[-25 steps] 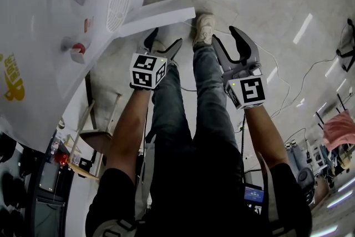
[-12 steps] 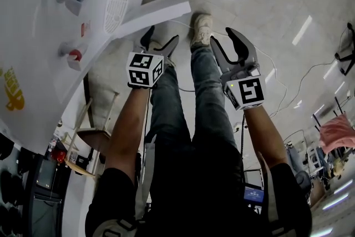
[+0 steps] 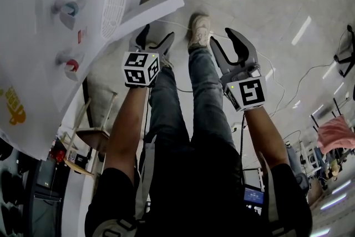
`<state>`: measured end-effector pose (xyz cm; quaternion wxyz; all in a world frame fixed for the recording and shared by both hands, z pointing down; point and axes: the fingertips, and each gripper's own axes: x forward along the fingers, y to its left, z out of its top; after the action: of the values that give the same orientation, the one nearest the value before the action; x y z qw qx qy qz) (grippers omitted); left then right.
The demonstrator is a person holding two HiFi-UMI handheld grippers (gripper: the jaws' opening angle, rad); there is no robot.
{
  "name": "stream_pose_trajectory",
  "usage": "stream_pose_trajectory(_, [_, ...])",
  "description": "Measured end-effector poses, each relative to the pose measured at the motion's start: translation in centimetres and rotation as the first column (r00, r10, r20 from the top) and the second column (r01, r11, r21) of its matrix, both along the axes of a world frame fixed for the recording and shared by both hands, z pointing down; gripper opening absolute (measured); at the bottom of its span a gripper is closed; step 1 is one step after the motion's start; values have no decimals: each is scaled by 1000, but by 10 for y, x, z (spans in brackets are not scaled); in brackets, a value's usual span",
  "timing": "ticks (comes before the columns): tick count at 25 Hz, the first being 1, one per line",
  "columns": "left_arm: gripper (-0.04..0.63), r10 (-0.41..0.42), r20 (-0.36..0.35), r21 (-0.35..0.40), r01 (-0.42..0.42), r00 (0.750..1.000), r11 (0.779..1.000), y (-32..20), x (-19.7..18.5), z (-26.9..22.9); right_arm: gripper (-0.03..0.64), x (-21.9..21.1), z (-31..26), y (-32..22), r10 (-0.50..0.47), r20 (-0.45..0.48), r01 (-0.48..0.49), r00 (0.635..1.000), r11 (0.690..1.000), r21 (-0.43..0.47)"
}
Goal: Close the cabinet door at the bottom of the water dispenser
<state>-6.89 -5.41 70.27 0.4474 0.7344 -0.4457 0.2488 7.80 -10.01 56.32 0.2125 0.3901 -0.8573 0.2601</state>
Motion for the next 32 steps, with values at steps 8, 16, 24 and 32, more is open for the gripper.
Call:
stream_pose_trajectory(8, [383,-22,0,-4,22,1000,1000,-15,-2,4,181,-3,5,-14,-1,9,1,1000,1000,-14])
stream_pose_trajectory(16, [383,-42,6,-9,42,999,999,-32,-3,8,181,-2,9,-30,-9,18,10,1000,1000,-23])
stream_pose_trajectory(24, [383,-60,8,-6,60,998,998,-49,-1,9,181,2,14,-48,-10,22,10,1000,1000,-18])
stream_pose_trajectory(32, [383,-62,10,-9,62,998,998,-59,-2,10,179,2,13,-58,-6,25,6,1000,1000,-16])
